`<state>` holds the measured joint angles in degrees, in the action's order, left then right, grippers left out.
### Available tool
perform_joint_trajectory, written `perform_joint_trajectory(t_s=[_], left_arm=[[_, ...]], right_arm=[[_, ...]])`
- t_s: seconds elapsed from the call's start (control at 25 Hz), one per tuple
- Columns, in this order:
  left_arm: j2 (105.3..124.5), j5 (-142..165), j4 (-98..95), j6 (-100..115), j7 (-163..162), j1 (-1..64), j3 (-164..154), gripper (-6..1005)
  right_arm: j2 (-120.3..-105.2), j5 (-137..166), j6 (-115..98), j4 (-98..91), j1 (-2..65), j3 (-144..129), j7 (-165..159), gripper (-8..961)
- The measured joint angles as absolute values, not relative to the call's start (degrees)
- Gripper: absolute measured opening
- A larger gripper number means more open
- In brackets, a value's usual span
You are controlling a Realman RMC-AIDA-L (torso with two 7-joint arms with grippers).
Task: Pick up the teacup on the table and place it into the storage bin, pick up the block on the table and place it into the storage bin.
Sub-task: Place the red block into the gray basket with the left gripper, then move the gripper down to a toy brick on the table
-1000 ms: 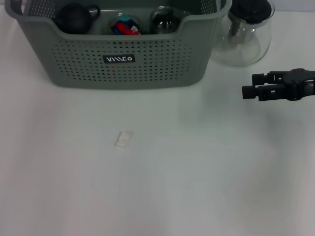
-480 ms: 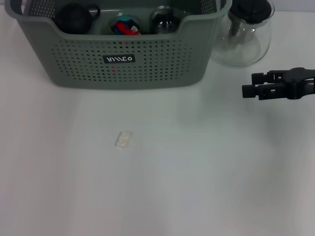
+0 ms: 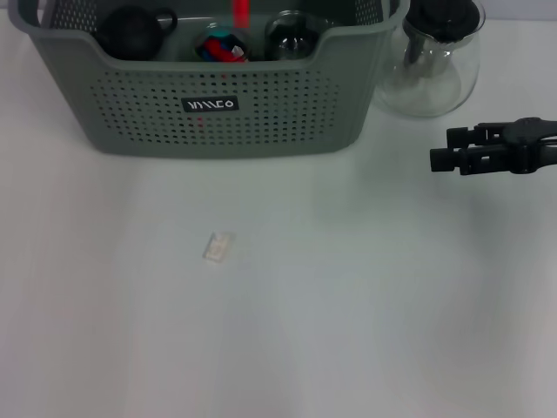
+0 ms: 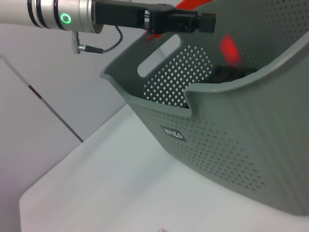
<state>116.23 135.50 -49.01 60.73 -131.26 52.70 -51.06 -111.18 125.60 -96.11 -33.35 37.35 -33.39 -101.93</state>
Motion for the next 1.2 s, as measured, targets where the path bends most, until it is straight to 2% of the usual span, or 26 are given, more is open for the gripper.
perform_joint_trajectory(t_s=[0.16, 0.44, 0.6, 0.72, 1.0, 1.2], left_arm=[[116.22, 136.1, -49.3, 60.5, -131.8, 52.6, -50.7, 302], [116.31, 134.5, -53.0, 62.8, -131.8, 51.8, -50.4, 608], [117.85, 128.0, -63.7, 68.8, -130.1, 47.5, -50.2, 751], [118.28, 118.5, -72.0, 78.9, -124.2, 43.2, -49.9, 747], [118.61, 112.6, -74.9, 103.4, -110.8, 40.3, -47.5, 740], [118.99, 117.0, -75.1, 112.1, -105.4, 38.5, -48.1, 739]], right_arm=[[-111.18, 125.6, -96.4, -33.4, 37.2, -33.4, -101.8, 942], [-111.10, 125.6, -96.5, -33.4, 37.0, -33.4, -101.7, 942], [-111.09, 125.6, -96.5, -33.4, 36.8, -33.4, -101.4, 941], [-111.09, 125.6, -96.5, -33.4, 36.7, -33.4, -101.3, 941], [-111.09, 125.6, -96.2, -33.4, 36.5, -33.3, -101.2, 942], [-111.09, 125.5, -96.4, -33.4, 36.6, -33.1, -101.2, 942]])
